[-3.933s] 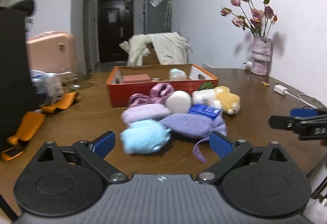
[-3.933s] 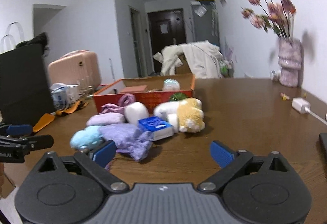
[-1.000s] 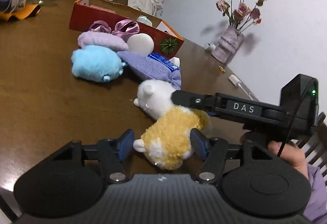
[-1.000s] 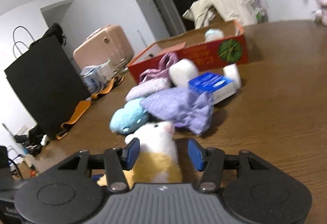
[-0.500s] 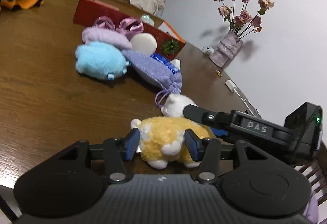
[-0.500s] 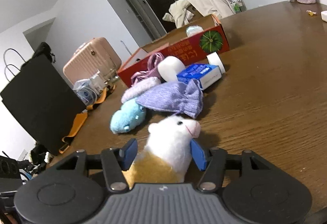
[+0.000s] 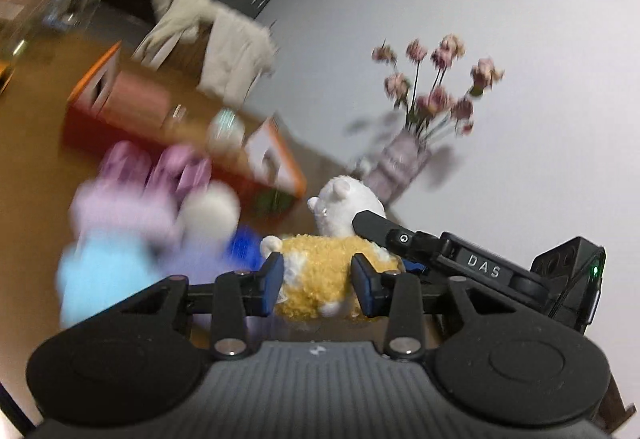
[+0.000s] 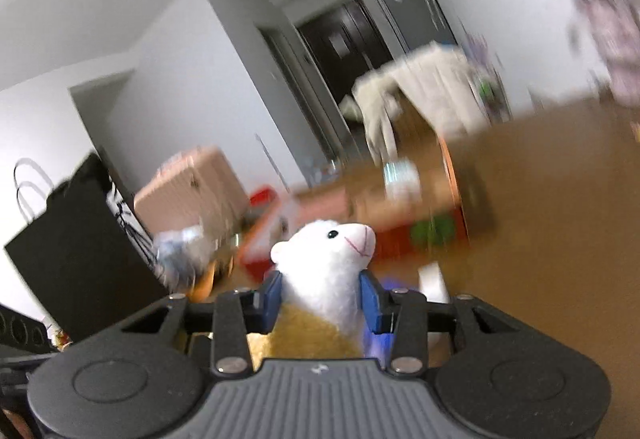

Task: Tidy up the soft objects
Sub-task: 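Lower the plush sheep into the red box and open both grippers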

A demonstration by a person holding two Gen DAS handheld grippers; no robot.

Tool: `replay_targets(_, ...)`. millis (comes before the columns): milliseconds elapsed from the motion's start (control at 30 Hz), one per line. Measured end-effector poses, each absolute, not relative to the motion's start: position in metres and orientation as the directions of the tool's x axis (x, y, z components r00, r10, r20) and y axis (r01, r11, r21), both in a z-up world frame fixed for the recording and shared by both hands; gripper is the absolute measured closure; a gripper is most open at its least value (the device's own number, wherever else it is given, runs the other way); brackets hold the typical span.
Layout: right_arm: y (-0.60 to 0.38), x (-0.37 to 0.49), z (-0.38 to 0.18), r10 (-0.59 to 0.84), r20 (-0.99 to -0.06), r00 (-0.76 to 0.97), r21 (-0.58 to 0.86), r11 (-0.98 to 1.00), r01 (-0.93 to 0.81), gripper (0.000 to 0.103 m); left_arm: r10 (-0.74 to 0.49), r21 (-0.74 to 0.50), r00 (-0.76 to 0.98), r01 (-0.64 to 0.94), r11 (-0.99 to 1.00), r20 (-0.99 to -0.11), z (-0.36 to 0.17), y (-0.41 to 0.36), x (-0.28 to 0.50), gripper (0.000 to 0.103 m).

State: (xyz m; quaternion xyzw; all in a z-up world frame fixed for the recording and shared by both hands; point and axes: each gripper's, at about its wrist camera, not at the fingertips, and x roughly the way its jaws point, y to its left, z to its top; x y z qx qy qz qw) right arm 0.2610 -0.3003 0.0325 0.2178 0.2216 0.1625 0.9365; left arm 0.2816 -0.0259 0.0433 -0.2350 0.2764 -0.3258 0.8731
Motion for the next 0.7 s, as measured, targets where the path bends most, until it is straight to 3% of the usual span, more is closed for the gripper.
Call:
replay_targets(100,-0.313,0.330,0.049,0.388,-0.344,0.855,0.466,0.861,-0.204,0.063,-0.691,-0.551,0.652,0.468,0.690,-0.312,0.061,-0.044,0.345,0.066)
replay_targets(233,-0.323,0.424,0.043,0.367,-0.435,0.822,0.435,0.885,-0.165,0.062,-0.678,-0.571,0.615,0.410,0.711,-0.402,0.056,-0.066,0.437,0.068)
replay_targets(400,-0.325,0.501,0.004,0.421,-0.505,0.754,0.510,0.850,-0.133,0.066,-0.677,-0.581,0.581,0.385,0.718,-0.451,0.034,-0.087,0.501,0.075)
replay_targets(433,-0.323,0.508,-0.002,0.407,-0.512,0.756,0.502,0.856,-0.121,0.074,-0.667,-0.565,0.582,0.386,0.729,-0.465,0.029,-0.091,0.508,0.075)
replay_targets(467,-0.322,0.516,-0.008,0.400,-0.522,0.753,0.494,0.862,-0.116,0.095,-0.660,-0.560,0.575,0.376,0.738,-0.484,0.023,-0.095,0.515,0.075)
replay_targets(500,-0.321,0.521,-0.013,0.383,-0.541,0.749,0.486,0.869,-0.094,0.098,-0.642,-0.555,0.574,0.353,0.753,-0.507,0.017,-0.096,0.521,0.075)
replay_targets(700,-0.314,0.515,-0.020,0.267,-0.579,0.771,0.328,0.941,-0.080,0.090,-0.620,-0.505,0.595,0.375,0.777,-0.512,0.013,-0.092,0.519,0.060)
